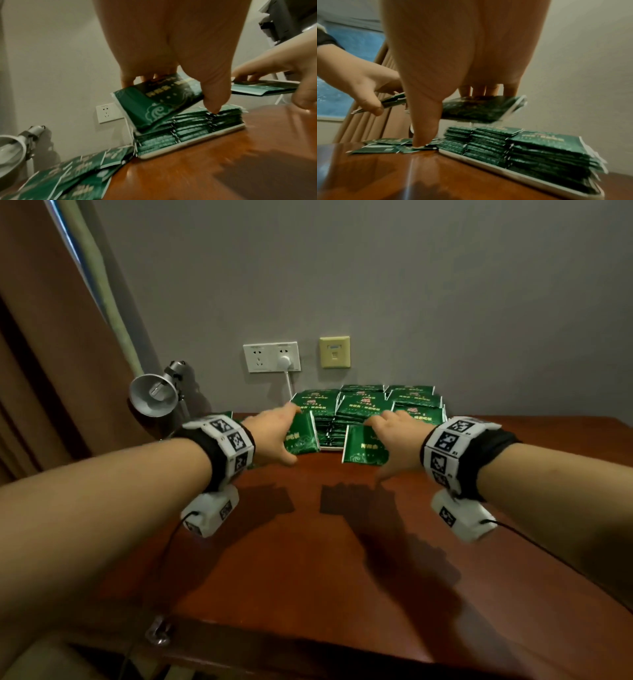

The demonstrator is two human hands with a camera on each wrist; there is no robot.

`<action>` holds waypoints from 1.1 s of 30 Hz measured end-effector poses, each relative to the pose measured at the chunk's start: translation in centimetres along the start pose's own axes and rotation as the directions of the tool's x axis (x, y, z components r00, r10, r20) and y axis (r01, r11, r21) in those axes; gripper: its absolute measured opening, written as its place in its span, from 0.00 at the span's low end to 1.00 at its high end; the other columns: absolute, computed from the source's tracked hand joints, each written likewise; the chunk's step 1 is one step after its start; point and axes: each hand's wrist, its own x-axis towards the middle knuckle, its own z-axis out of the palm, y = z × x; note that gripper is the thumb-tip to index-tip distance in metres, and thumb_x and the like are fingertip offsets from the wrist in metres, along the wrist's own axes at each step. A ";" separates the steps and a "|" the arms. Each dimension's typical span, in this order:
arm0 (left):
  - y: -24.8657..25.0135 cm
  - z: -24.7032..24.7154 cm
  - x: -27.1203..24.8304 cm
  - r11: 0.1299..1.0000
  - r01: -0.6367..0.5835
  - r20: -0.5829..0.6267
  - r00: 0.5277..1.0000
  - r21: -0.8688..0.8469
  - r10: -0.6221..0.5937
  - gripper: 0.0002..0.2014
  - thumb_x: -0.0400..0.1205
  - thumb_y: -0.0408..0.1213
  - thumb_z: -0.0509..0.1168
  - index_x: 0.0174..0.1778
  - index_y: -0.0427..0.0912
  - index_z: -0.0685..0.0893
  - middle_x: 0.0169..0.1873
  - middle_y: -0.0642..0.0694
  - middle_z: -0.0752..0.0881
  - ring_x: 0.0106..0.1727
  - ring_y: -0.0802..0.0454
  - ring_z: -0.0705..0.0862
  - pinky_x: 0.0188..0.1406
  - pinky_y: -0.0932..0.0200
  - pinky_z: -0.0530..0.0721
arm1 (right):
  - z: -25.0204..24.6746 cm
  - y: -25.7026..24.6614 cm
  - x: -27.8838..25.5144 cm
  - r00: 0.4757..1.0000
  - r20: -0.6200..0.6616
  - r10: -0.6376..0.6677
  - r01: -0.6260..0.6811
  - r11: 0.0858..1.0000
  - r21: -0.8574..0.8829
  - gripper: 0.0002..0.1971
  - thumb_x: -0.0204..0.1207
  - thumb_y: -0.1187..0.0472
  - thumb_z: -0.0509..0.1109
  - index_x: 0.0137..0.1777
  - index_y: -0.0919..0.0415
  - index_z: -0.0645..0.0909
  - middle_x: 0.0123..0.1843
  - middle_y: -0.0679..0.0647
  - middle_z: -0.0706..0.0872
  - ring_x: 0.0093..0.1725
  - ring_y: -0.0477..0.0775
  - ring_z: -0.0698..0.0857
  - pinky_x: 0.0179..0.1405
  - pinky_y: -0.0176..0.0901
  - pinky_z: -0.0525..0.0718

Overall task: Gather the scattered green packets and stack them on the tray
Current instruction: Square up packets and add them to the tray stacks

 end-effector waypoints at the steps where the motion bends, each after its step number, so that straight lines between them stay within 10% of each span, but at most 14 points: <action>1: -0.2 -0.9 1.4 1.000 -0.003 -0.016 1.000 -0.002 0.003 0.43 0.69 0.43 0.80 0.74 0.44 0.61 0.56 0.40 0.83 0.52 0.43 0.84 0.52 0.43 0.85 | -0.6 0.8 0.8 1.000 -0.010 0.008 -0.007 1.000 0.011 0.53 0.63 0.38 0.80 0.82 0.59 0.57 0.74 0.57 0.71 0.72 0.60 0.70 0.69 0.57 0.76; 4: -0.6 -3.3 5.6 1.000 -0.007 -0.036 0.999 0.017 0.007 0.39 0.69 0.40 0.80 0.70 0.43 0.63 0.47 0.43 0.83 0.44 0.45 0.83 0.41 0.49 0.82 | -2.4 3.2 3.6 0.999 -0.022 0.044 -0.042 0.995 0.086 0.54 0.63 0.42 0.83 0.82 0.57 0.54 0.72 0.59 0.75 0.73 0.62 0.69 0.66 0.59 0.78; 9: -1.3 -5.5 14.4 0.999 -0.032 -0.076 0.997 0.004 0.032 0.39 0.69 0.40 0.81 0.72 0.39 0.69 0.62 0.40 0.82 0.59 0.43 0.82 0.58 0.49 0.82 | -4.7 7.6 10.3 0.992 -0.048 0.118 -0.113 0.988 0.101 0.44 0.62 0.43 0.83 0.68 0.59 0.61 0.60 0.58 0.79 0.62 0.61 0.74 0.51 0.54 0.76; 20: -4.0 -1.8 32.2 0.998 -0.016 0.028 1.000 0.062 0.014 0.38 0.69 0.44 0.80 0.73 0.43 0.71 0.66 0.43 0.80 0.64 0.44 0.80 0.61 0.51 0.79 | -3.9 12.3 27.5 0.989 0.045 0.139 -0.140 0.990 0.017 0.40 0.63 0.46 0.83 0.67 0.62 0.66 0.52 0.57 0.79 0.47 0.59 0.78 0.42 0.48 0.74; 33: -4.6 0.1 35.5 0.994 0.007 0.069 0.997 0.111 -0.015 0.39 0.73 0.41 0.77 0.80 0.43 0.67 0.73 0.43 0.76 0.71 0.42 0.76 0.71 0.47 0.76 | -1.3 11.5 32.8 0.986 0.076 0.150 -0.146 0.988 -0.058 0.39 0.67 0.48 0.81 0.75 0.56 0.69 0.68 0.55 0.80 0.63 0.59 0.81 0.65 0.54 0.81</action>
